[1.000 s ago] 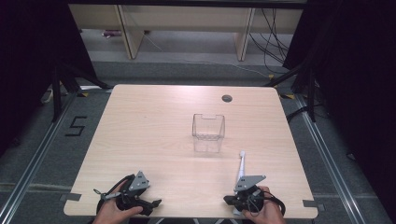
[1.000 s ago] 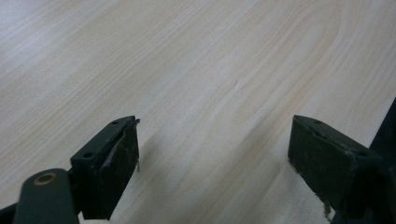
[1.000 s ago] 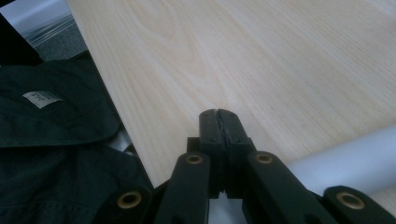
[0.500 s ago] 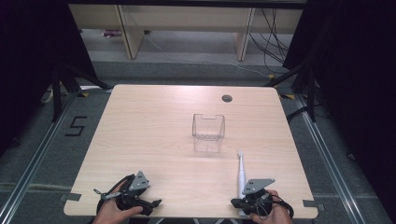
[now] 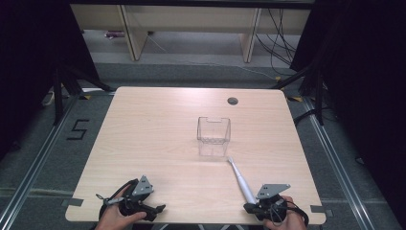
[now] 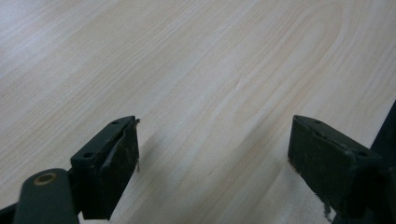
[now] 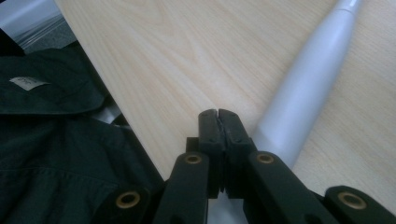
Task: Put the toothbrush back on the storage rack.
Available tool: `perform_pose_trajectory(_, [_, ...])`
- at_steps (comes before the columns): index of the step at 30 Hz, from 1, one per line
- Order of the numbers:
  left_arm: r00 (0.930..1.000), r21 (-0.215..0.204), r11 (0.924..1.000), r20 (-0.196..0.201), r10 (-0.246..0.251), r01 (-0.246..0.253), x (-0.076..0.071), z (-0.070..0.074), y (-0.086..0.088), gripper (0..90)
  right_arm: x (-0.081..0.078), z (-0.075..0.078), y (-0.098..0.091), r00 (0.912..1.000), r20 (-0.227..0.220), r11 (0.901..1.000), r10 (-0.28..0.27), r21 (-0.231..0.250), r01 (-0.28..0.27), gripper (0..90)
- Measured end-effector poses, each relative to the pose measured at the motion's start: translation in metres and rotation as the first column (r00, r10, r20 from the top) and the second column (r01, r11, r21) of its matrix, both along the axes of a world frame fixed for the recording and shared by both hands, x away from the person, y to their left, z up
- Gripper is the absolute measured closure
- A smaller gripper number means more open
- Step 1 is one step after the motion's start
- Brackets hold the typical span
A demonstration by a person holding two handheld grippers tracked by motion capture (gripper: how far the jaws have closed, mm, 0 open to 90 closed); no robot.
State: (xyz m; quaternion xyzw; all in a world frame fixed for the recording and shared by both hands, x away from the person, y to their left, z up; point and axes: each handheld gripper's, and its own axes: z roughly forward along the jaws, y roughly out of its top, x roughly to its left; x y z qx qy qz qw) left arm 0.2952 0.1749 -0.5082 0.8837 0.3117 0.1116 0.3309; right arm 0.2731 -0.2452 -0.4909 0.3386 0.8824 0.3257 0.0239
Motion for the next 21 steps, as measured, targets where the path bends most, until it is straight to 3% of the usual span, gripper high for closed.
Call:
perform_pose_trajectory(1, [1.0, 0.0, 1.0, 0.0, 0.0, 0.0, -0.0001, 0.0, 0.0, 15.8, 0.002, 0.0006, -0.0028, 0.9997, 0.025, 0.9998, 0.004, -0.018, -0.004, 88.7])
perform_pose_trajectory(2, [1.0, 0.0, 1.0, 0.0, 0.0, 0.0, 0.0, -0.0001, -0.0001, 15.8, 0.0021, 0.0009, -0.0035, 0.9999, 0.002, 0.9998, 0.013, -0.017, -0.013, 88.7])
perform_pose_trajectory(3, [1.0, 0.0, 1.0, 0.0, 0.0, 0.0, 0.0, -0.0001, -0.0001, 15.8, 0.0021, 0.0009, -0.0035, 0.9999, 0.002, 0.9998, 0.013, -0.017, -0.013, 88.7])
perform_pose_trajectory(4, [1.0, 0.0, 1.0, 0.0, 0.001, -0.001, -0.0001, -0.0001, -0.0001, 15.8, 0.0025, 0.0005, -0.0054, 0.9995, 0.031, 0.9999, -0.01, -0.013, 0.011, 88.6])
perform_pose_trajectory(9, [1.0, 0.0, 1.0, 0.0, 0.001, -0.001, -0.0001, -0.0001, -0.0002, 15.8, 0.0025, 0.0017, -0.0084, 0.9989, 0.024, 0.999, -0.04, -0.02, 0.04, 88.6])
perform_pose_trajectory(15, [1.0, 0.0, 1.0, -0.001, 0.002, -0.002, 0.0, -0.0003, -0.0003, 15.8, 0.0044, 0.0021, -0.0112, 0.9989, 0.048, 0.9993, 0.001, -0.038, 0.001, 88.6])
perform_pose_trajectory(16, [1.0, 0.001, 1.0, 0.0, 0.002, -0.002, 0.0, -0.0003, -0.0003, 15.8, 0.0037, 0.0028, -0.0108, 0.9996, 0.029, 0.9992, -0.003, -0.041, 0.004, 88.5])
perform_pose_trajectory(18, [1.0, 0.001, 1.0, -0.001, 0.001, -0.001, -0.0001, -0.0003, -0.0002, 15.8, 0.0039, 0.0032, -0.0108, 0.9991, 0.042, 0.9993, 0.002, -0.038, -0.001, 87.5])
perform_pose_trajectory(19, [1.0, 0.006, 1.0, -0.008, -0.002, 0.002, 0.0006, -0.0001, -0.0001, 15.8, 0.0021, 0.0038, -0.0091, 0.9999, 0.015, 0.9998, -0.008, -0.02, 0.008, 85.7])
perform_pose_trajectory(20, [1.0, 0.005, 1.0, -0.007, 0.001, -0.001, 0.0007, -0.0004, -0.0002, 15.8, 0.0036, 0.0053, -0.0101, 0.9987, 0.051, 0.9993, -0.004, -0.037, 0.006, 84.1])
perform_pose_trajectory(21, [1.0, 0.002, 1.0, -0.001, 0.004, -0.004, 0.0001, -0.0007, -0.0005, 15.8, 0.0032, 0.0093, -0.009, 0.9989, 0.046, 0.9995, 0.009, -0.032, -0.008, 83.2])
